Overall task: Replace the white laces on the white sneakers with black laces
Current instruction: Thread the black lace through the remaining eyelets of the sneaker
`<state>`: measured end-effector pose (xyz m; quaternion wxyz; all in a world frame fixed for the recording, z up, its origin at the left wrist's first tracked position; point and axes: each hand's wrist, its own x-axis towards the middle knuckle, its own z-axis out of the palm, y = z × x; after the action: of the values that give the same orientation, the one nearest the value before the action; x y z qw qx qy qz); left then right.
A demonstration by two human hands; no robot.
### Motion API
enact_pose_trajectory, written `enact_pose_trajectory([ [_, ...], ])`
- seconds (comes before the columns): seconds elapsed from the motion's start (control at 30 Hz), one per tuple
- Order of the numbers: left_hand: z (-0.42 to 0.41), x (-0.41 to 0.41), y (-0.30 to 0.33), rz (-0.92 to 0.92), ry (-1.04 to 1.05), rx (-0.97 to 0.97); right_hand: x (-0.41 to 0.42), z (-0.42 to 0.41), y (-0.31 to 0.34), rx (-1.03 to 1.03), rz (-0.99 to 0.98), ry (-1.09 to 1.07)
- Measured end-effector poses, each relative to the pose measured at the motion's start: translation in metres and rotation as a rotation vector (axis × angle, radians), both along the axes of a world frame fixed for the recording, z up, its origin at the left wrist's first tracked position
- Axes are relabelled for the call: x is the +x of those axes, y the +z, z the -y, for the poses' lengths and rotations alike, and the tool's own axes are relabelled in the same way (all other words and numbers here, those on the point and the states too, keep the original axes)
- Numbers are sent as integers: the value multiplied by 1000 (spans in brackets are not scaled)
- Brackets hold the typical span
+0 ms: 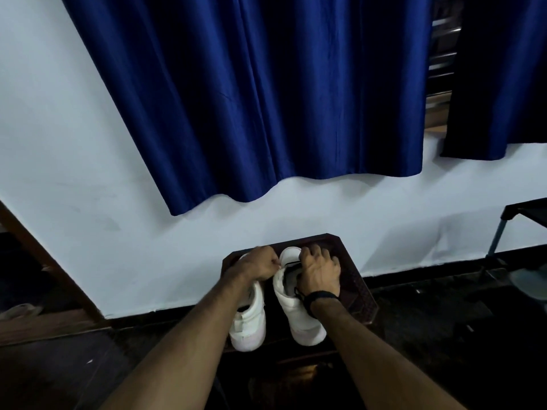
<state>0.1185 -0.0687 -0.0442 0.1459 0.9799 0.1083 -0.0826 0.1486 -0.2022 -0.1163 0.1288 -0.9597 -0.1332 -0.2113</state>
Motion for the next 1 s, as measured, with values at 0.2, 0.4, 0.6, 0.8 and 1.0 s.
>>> enact_pose_trajectory([
  [0.2,-19,1,36,48,174,13,2,0,-3,12,40,4],
  [0.4,-14,-20,113,118,398,-780,-2,8,11,76,-45,160],
  [0.6,21,-29,126,79,426,-1234,-42,6,47,609,-152,481],
  [0.8,31,-26,106,309,541,-1492,-54,22,91,1234,-834,798],
  [1.0,8,-37,98,564,688,-1499,-28,74,101,1571,-1093,750],
])
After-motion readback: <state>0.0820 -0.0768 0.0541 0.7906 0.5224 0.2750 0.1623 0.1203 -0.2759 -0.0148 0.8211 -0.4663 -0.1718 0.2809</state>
